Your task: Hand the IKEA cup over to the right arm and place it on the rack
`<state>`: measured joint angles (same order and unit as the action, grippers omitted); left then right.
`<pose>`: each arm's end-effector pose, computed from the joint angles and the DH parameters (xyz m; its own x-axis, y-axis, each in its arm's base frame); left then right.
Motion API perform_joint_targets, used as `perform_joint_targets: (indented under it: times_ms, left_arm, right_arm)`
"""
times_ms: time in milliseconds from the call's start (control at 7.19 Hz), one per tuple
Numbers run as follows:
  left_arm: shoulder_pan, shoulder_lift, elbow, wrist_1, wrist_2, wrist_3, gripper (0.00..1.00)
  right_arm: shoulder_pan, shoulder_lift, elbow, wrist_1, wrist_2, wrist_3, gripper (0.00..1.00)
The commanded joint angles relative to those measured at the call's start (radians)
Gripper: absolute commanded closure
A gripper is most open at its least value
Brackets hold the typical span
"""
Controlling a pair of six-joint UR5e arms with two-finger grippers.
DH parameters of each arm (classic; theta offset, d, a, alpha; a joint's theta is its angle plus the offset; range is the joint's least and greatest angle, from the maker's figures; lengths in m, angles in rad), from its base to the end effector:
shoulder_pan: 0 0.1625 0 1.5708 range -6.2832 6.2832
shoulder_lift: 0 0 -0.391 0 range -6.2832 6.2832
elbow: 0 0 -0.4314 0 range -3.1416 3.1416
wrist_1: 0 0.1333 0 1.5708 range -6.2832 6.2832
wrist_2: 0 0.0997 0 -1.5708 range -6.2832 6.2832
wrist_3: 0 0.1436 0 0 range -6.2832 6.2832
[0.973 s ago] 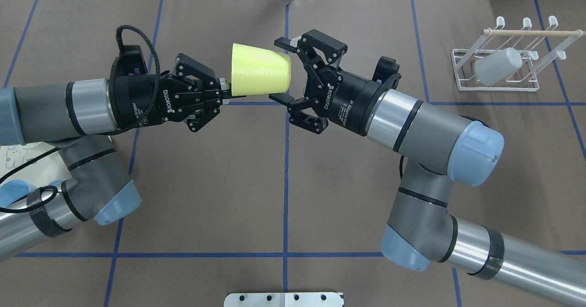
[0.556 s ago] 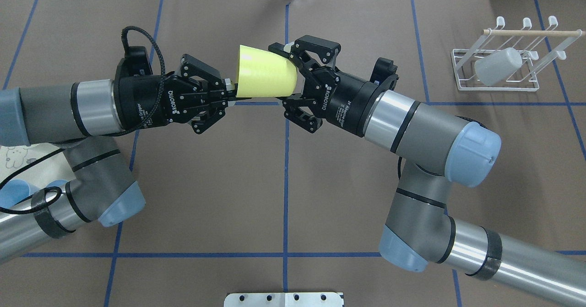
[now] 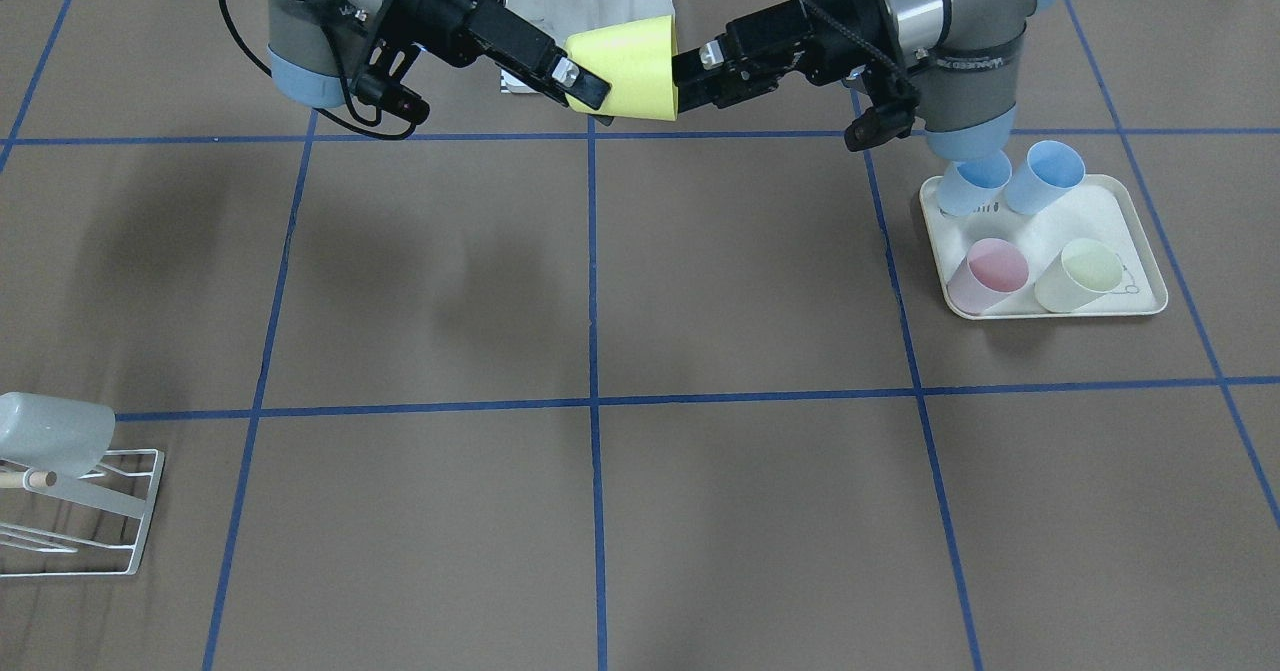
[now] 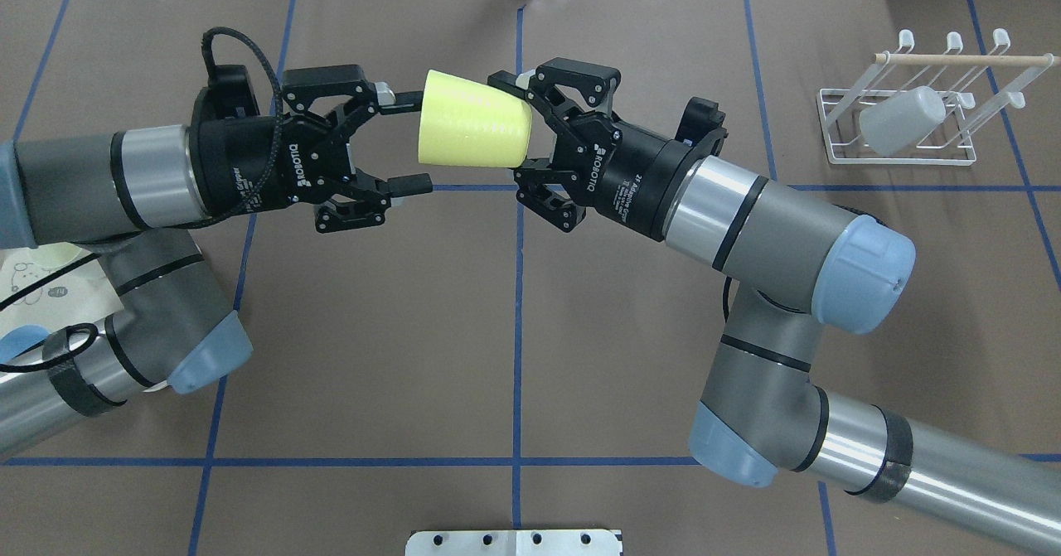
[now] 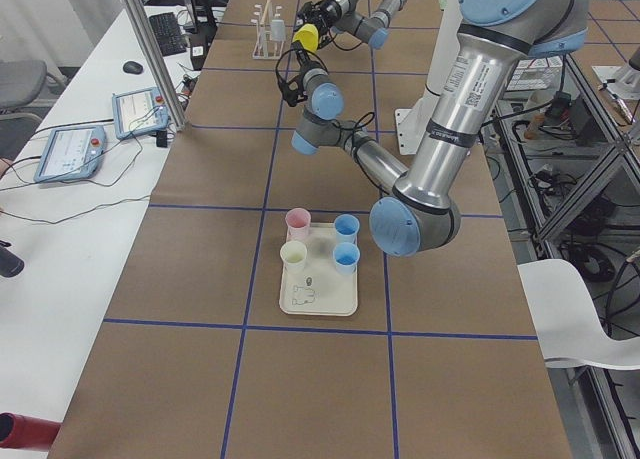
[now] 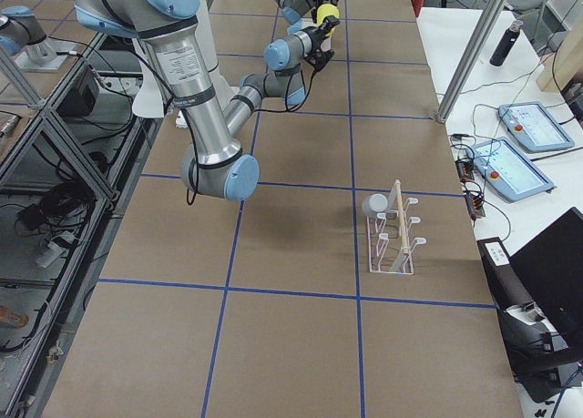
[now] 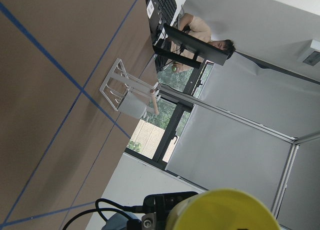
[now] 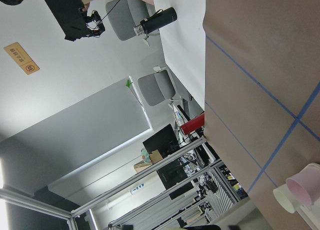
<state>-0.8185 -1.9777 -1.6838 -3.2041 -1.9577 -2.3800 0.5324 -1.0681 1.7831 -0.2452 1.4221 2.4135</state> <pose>0.3422 -0.4814 0.1508 -0.5929 -0.3474 -0.7265 0.0460 0.8861 -0.4612 -0.4347 -0.4355 0.0691 -0.7192 0.4331 0.5433 -0.1186 0.6939 -0.7102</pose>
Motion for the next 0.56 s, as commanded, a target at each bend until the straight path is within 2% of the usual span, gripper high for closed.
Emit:
perform_joint_targets:
  times_ms: [0, 139, 278, 417]
  left_arm:
    - [-0.265, 0.037, 0.053, 0.065, -0.315, 0.153, 0.0]
    - [-0.357, 0.081, 0.08, 0.158, -0.455, 0.38, 0.0]
    - [-0.442, 0.123, 0.113, 0.265, -0.527, 0.647, 0.0]
    - [-0.473, 0.213, 0.118, 0.364, -0.53, 0.932, 0.0]
  right_arm:
    - [0.043, -0.085, -0.007, -0.005, 0.024, -0.191, 1.0]
    - [0.052, -0.125, -0.023, -0.008, 0.035, -0.355, 1.0]
    - [0.073, -0.144, -0.06, -0.012, 0.044, -0.446, 1.0]
    - [0.118, -0.153, -0.074, -0.081, 0.105, -0.562, 1.0]
